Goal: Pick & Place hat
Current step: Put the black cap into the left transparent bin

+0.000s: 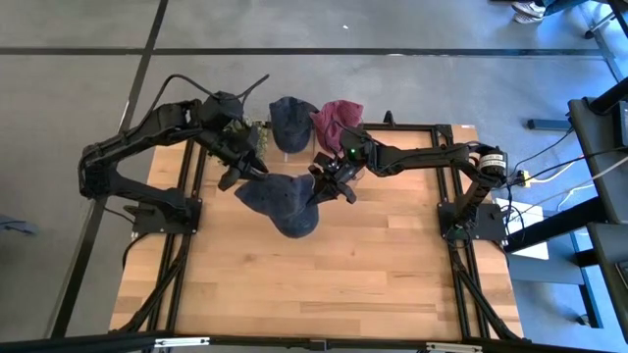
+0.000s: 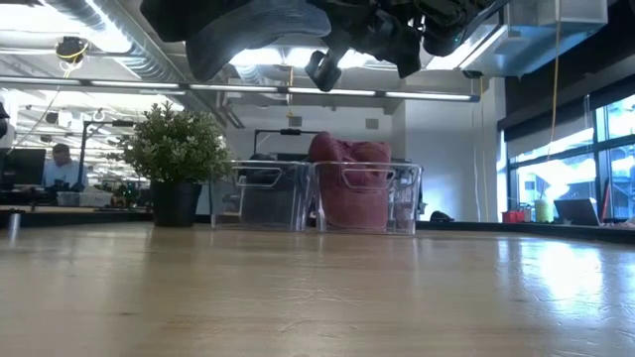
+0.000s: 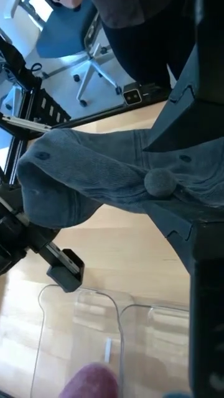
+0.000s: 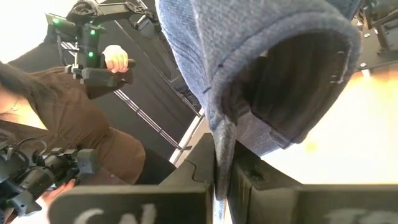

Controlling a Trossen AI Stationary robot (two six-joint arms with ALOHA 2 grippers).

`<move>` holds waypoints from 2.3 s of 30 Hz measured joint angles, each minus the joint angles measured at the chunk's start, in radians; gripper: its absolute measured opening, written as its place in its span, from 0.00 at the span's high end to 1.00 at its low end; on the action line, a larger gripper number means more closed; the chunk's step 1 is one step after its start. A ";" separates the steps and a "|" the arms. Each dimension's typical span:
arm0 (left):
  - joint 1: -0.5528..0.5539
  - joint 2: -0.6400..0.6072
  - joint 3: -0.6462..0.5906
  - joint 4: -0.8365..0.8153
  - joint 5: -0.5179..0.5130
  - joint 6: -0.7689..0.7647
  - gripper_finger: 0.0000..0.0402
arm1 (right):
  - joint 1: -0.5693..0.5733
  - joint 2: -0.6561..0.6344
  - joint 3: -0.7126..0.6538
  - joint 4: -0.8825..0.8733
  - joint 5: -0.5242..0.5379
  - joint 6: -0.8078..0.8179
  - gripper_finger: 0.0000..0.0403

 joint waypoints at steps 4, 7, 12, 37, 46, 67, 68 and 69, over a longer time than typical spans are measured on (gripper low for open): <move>-0.001 0.003 -0.008 -0.006 -0.001 0.000 0.67 | 0.000 0.000 0.000 0.000 0.000 -0.002 0.95; -0.007 0.004 -0.031 -0.005 -0.004 0.004 0.67 | 0.000 0.000 0.000 0.000 0.000 -0.002 0.95; -0.007 0.005 -0.058 -0.006 -0.008 0.034 0.67 | 0.000 0.000 0.000 0.000 0.001 -0.001 0.95; -0.021 0.004 -0.058 -0.001 -0.166 0.086 0.67 | 0.000 0.000 0.000 0.001 0.021 -0.003 0.95; -0.021 0.004 -0.058 -0.001 -0.174 0.087 0.60 | 0.000 0.000 0.000 0.001 0.020 -0.019 0.95; -0.033 0.005 -0.058 0.002 -0.231 0.063 0.48 | -0.003 0.000 0.000 0.008 0.060 -0.029 0.95; -0.033 0.005 -0.058 0.003 -0.231 0.055 0.50 | -0.005 0.000 0.000 0.008 0.059 -0.028 0.95; -0.033 0.005 -0.058 0.005 -0.231 0.051 0.51 | -0.008 0.000 0.000 0.008 0.059 -0.027 0.95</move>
